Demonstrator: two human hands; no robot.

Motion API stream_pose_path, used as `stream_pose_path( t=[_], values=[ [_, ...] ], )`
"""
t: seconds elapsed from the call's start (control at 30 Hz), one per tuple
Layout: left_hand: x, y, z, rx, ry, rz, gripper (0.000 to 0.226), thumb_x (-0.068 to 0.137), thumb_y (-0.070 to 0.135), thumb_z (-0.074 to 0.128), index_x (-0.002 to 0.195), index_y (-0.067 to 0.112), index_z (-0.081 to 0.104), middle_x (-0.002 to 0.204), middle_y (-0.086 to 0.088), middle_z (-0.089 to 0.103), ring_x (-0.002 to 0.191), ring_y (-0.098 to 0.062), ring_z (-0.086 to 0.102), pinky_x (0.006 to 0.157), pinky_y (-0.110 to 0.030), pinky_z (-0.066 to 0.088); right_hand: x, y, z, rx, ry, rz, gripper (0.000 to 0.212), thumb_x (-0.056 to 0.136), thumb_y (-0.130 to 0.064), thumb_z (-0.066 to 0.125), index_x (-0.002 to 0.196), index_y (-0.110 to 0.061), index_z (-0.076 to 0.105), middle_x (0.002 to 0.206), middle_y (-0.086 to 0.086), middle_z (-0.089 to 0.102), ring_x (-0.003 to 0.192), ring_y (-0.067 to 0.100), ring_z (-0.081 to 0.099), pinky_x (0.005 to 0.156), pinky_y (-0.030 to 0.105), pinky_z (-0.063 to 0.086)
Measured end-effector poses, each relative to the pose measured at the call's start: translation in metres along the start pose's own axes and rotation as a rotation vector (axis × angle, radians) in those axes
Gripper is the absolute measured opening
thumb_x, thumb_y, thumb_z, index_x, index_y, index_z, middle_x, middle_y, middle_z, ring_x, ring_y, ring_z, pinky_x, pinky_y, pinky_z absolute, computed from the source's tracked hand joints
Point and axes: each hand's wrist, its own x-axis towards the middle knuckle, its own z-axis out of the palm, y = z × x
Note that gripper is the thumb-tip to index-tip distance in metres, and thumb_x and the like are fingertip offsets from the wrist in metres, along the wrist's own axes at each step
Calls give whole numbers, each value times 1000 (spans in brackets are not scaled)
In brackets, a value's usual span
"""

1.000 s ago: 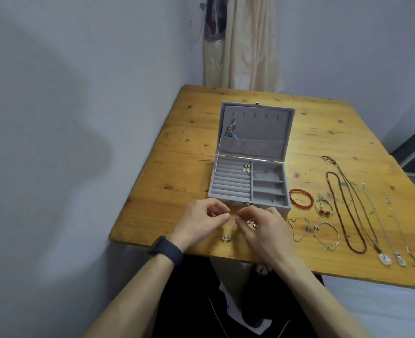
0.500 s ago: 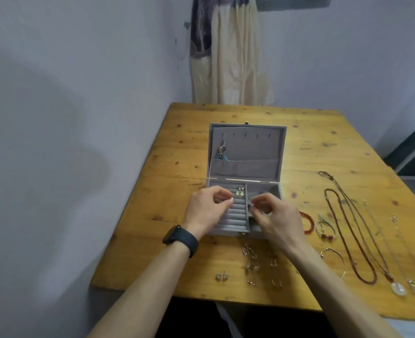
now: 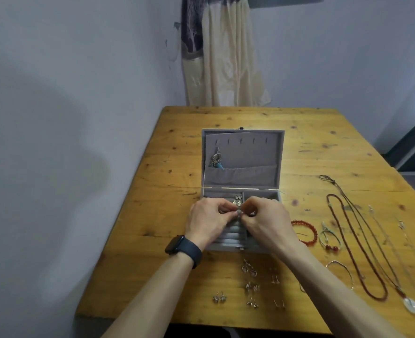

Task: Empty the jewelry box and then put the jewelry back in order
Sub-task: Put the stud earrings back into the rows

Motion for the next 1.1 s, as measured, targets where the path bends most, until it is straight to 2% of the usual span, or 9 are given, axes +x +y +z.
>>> stream_pose_path(
  t=[0.13,0.3,0.43,0.53,0.67,0.9,1.0,1.1],
  values=[
    [-2,3,2,120,27,48,19,83,44,75,98,33,79,93,14,76,86,0,67,76,-20,53,6,-9,-6,-62,-29,47,15,80,-33,70,93,-26,75,92,-3,76,91,20,66,78,29,49],
    [-4,3,4,116,44,42,20,84,44,74,102,34,78,95,15,76,90,0,67,87,-32,56,7,-14,-6,-111,-50,43,20,83,-32,68,98,-24,78,94,-1,76,92,20,68,78,29,51],
    [-6,-1,1,13,-2,25,24,82,38,78,105,30,77,95,14,76,89,3,66,87,-30,57,4,-12,-5,-48,-64,53,23,88,-36,70,106,-24,77,98,-3,77,93,16,68,83,32,56],
    [-4,-4,0,2,-8,18,25,81,36,79,105,27,76,94,13,75,86,3,66,84,-30,59,-2,-8,-6,-21,-25,25,31,87,-36,72,115,-23,73,102,-3,77,97,14,69,85,29,53],
    [-2,-3,2,56,3,43,20,83,38,76,100,28,78,91,13,74,85,-1,65,85,-35,57,-5,-7,-5,-38,8,-5,21,91,-35,67,105,-23,76,99,-2,77,94,16,69,85,34,56],
    [-1,-1,5,124,21,44,21,85,40,74,101,27,78,94,10,76,89,-5,67,88,-38,56,-6,-9,2,-78,42,-22,21,91,-34,64,101,-19,76,96,2,75,89,20,67,82,36,55],
    [-1,0,4,159,12,49,21,86,41,72,102,28,77,95,10,76,90,-7,67,89,-39,55,-8,-9,3,-95,50,-27,22,92,-32,64,105,-18,75,98,3,76,92,22,67,83,37,55],
    [-5,3,-2,169,-37,47,26,87,37,71,111,27,72,100,8,74,96,-10,66,90,-39,55,-15,-11,-1,-73,70,-30,27,93,-29,64,116,-17,70,101,4,76,95,25,68,85,40,55]
  ],
)
